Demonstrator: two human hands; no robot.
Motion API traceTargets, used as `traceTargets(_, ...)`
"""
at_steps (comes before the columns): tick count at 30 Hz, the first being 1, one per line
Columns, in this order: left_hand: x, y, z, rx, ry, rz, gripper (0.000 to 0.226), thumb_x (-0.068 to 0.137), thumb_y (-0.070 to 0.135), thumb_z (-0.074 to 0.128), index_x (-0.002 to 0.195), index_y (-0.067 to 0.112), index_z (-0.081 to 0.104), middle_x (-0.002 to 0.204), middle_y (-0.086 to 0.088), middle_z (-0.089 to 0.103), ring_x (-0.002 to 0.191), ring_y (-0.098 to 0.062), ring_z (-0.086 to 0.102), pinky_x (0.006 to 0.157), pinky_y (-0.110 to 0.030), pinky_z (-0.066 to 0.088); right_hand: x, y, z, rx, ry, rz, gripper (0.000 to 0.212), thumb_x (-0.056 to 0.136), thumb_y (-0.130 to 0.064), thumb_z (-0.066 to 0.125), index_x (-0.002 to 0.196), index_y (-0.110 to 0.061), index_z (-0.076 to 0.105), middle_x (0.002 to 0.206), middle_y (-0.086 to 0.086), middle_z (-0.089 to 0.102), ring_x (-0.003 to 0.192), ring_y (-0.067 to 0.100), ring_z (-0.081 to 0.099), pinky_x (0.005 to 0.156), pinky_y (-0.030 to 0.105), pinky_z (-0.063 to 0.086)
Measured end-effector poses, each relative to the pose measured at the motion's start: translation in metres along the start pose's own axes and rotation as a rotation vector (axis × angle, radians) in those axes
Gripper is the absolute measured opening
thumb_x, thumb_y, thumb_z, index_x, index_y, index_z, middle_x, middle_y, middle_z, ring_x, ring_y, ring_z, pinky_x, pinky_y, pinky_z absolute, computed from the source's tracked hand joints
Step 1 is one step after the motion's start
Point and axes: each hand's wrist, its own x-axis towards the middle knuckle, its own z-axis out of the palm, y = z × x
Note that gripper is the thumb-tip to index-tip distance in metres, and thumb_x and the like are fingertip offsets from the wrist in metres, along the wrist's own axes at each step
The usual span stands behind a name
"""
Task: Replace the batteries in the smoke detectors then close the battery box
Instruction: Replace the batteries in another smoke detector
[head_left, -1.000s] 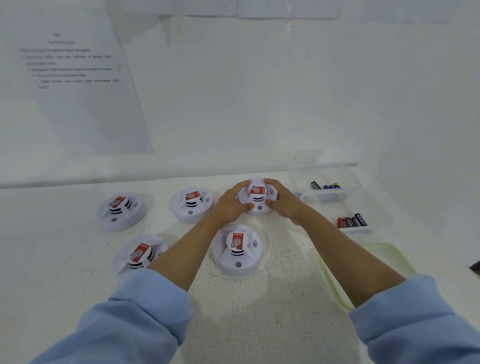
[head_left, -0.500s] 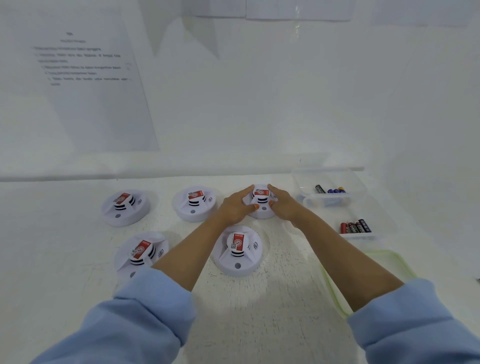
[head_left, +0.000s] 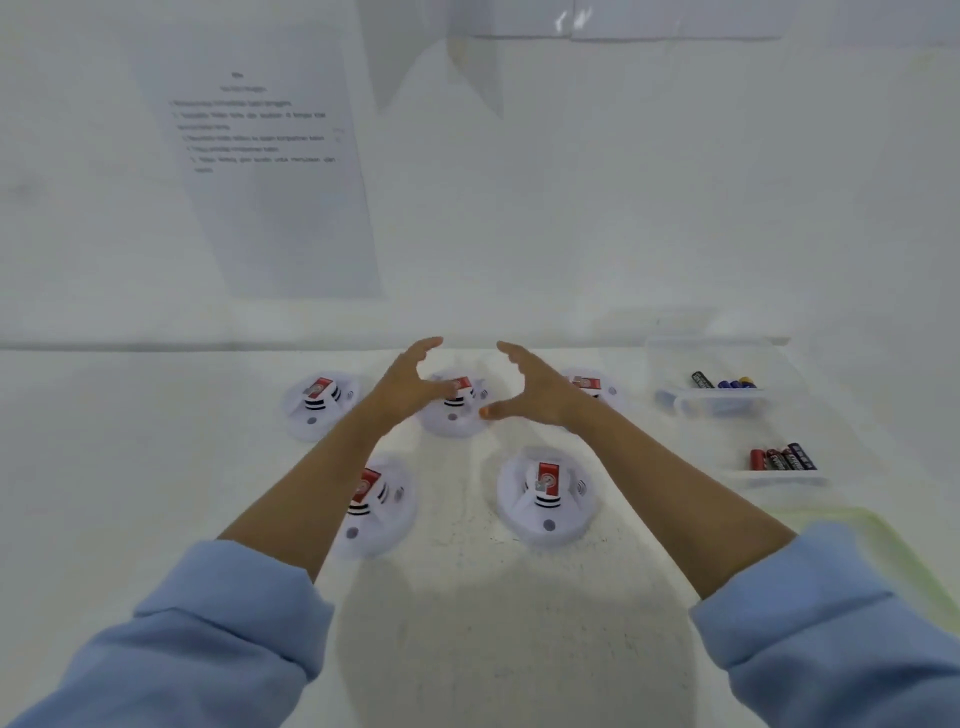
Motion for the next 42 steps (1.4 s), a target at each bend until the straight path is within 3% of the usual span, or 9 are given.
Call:
traceTargets(4,-0.004,-0.013,-0.007,0.078,-0.277,-0.026,0.098,0.067,-0.004,0.078,0.145,0.012,0.019,0.148,-0.009,0.029,0.136,-0.023,0.029,0.111,-0.031,0.027,0.017,-0.004,0.027,-0.013,-0.082,0.074,0.105,0.069,-0.011,0.079,0.146,-0.01,0.008,0.153,0.01,0.02,0.14,0.026,0.023,0.115,0.036,0.024)
traceTargets(7,0.003,-0.022,-0.006,0.233,-0.288,0.105,0.084,0.054,0.021,0.085,0.128,0.021,0.045,0.132,-0.006,0.05,0.123,-0.022,0.045,0.107,-0.043,0.036,0.028,-0.001,0.037,-0.061,-0.105,0.116,0.103,0.073,-0.01,0.076,0.146,-0.007,0.003,0.154,0.01,0.016,0.142,0.023,0.02,0.112,0.026,0.018)
traceTargets(11,0.004,-0.02,-0.007,0.193,-0.271,0.199,0.042,0.067,0.009,0.082,0.102,0.009,0.061,0.096,-0.009,0.058,0.092,-0.019,0.052,0.078,-0.026,0.045,0.037,0.003,0.043,-0.08,-0.066,0.154,0.101,0.068,-0.013,0.08,0.144,-0.004,0.016,0.15,0.011,0.026,0.14,0.025,0.026,0.115,0.034,0.022)
traceTargets(16,0.002,-0.018,-0.012,0.104,-0.219,0.195,0.056,0.047,0.024,0.087,0.093,0.022,0.055,0.091,0.002,0.056,0.088,-0.015,0.052,0.081,-0.025,0.046,0.036,0.004,0.037,-0.106,0.04,0.131,0.097,0.064,-0.018,0.083,0.142,-0.007,0.026,0.146,0.01,0.035,0.133,0.024,0.037,0.111,0.036,0.03)
traceTargets(21,0.005,0.007,-0.009,0.021,-0.208,0.214,0.061,0.054,-0.004,0.086,0.077,0.034,0.044,0.081,0.015,0.049,0.072,0.004,0.054,0.064,-0.006,0.041,0.023,-0.002,0.008,0.052,0.114,0.07,0.098,0.057,-0.009,0.086,0.139,-0.009,0.031,0.139,0.009,0.042,0.126,0.025,0.043,0.107,0.042,0.038)
traceTargets(26,0.01,0.044,0.023,0.021,-0.238,0.25,0.075,0.064,-0.006,0.079,0.129,0.002,0.043,0.105,0.004,0.053,0.099,-0.014,0.051,0.072,-0.004,0.042,-0.008,0.006,-0.044,0.178,0.158,0.01,0.098,0.055,-0.002,0.085,0.138,-0.013,0.033,0.136,0.006,0.042,0.116,0.02,0.047,0.088,0.03,0.048)
traceTargets(32,0.019,0.093,0.1,0.073,-0.268,0.214,0.112,0.064,0.01,0.083,0.148,0.014,0.008,0.152,-0.008,0.021,0.14,-0.023,0.022,0.11,-0.037,0.027,-0.047,0.044,-0.114,0.196,0.208,-0.055,0.094,0.055,0.001,0.085,0.135,-0.016,0.038,0.137,0.005,0.042,0.11,0.014,0.048,0.073,0.012,0.045)
traceTargets(35,0.019,0.122,0.143,0.095,-0.274,0.212,0.124,0.063,0.013,0.085,0.147,0.031,-0.004,0.14,-0.013,0.025,0.129,-0.028,0.03,0.104,-0.039,0.034,-0.065,0.062,-0.152,0.175,0.158,-0.093,0.097,0.056,0.003,0.084,0.137,-0.019,0.036,0.135,0.002,0.041,0.114,0.015,0.047,0.064,0.007,0.047)
traceTargets(42,0.019,0.142,0.212,-0.219,-0.183,0.305,0.112,0.053,-0.005,0.084,0.139,0.024,0.018,0.117,0.007,0.043,0.105,-0.014,0.053,0.078,-0.024,0.054,-0.087,0.1,-0.213,0.672,0.07,-0.101,0.049,0.091,-0.015,0.053,0.137,-0.027,0.037,0.131,-0.008,0.044,0.115,0.013,0.05,0.095,0.03,0.045)
